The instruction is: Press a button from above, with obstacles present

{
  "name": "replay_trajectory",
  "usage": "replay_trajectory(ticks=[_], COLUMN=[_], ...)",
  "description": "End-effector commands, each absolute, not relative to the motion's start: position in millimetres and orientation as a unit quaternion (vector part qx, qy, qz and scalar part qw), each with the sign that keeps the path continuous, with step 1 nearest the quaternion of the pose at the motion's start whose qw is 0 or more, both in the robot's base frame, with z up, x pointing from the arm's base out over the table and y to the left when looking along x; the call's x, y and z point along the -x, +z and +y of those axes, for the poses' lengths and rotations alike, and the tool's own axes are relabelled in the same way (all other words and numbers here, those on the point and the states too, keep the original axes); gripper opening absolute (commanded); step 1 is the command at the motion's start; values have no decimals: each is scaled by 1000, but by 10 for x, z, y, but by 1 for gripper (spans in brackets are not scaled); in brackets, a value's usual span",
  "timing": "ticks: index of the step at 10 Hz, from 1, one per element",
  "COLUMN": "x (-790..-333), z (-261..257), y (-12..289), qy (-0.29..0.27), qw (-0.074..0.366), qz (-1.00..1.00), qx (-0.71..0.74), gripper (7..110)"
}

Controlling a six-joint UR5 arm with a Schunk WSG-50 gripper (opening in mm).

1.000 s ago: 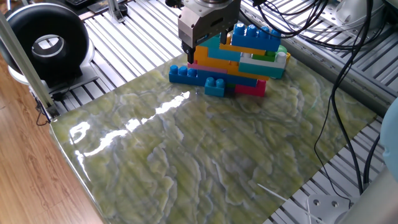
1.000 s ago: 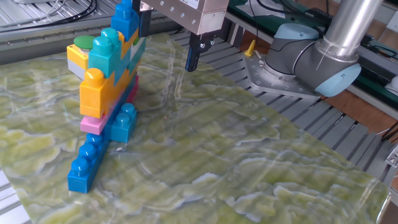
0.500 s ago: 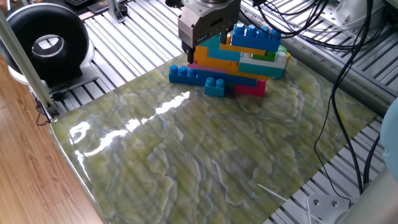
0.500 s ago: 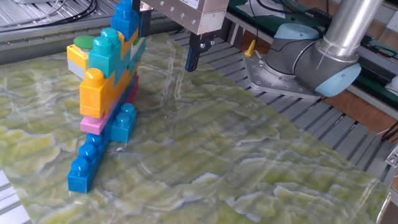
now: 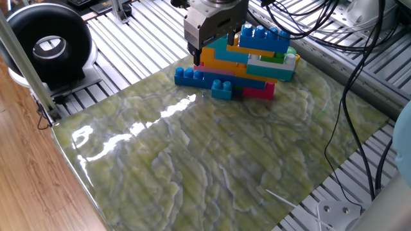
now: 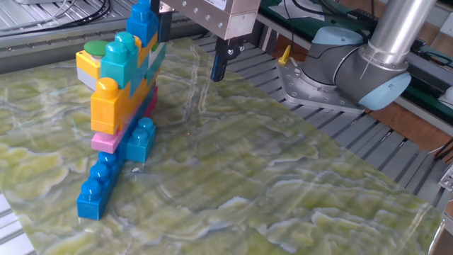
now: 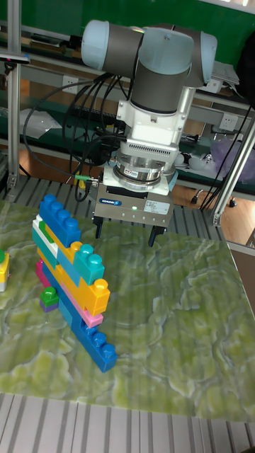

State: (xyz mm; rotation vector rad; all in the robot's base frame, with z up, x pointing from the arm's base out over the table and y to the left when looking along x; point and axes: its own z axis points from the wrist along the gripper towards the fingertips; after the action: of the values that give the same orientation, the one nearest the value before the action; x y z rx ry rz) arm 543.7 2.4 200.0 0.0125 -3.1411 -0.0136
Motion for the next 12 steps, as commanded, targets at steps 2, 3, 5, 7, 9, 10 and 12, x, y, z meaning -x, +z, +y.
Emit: replay_trajectory(ticks=[2,3,5,7,9,10,12], x=[-5747,-5749,-5752,-5714,-5588,-5529,-5460], z=[139,137,140,149,200,200,215], y=[2024,2017,1990,1996,2044,2072,2120], qy=[-20,-17,-16,-18,-27,-26,-29], qw=[-60,-59,-58,-51,-30,-21,-12], qz=[-997,-997,-998,-998,-999,-999,-999], qx=[38,36,35,39,36,31,28], gripper=[107,7,7,7,7,7,7])
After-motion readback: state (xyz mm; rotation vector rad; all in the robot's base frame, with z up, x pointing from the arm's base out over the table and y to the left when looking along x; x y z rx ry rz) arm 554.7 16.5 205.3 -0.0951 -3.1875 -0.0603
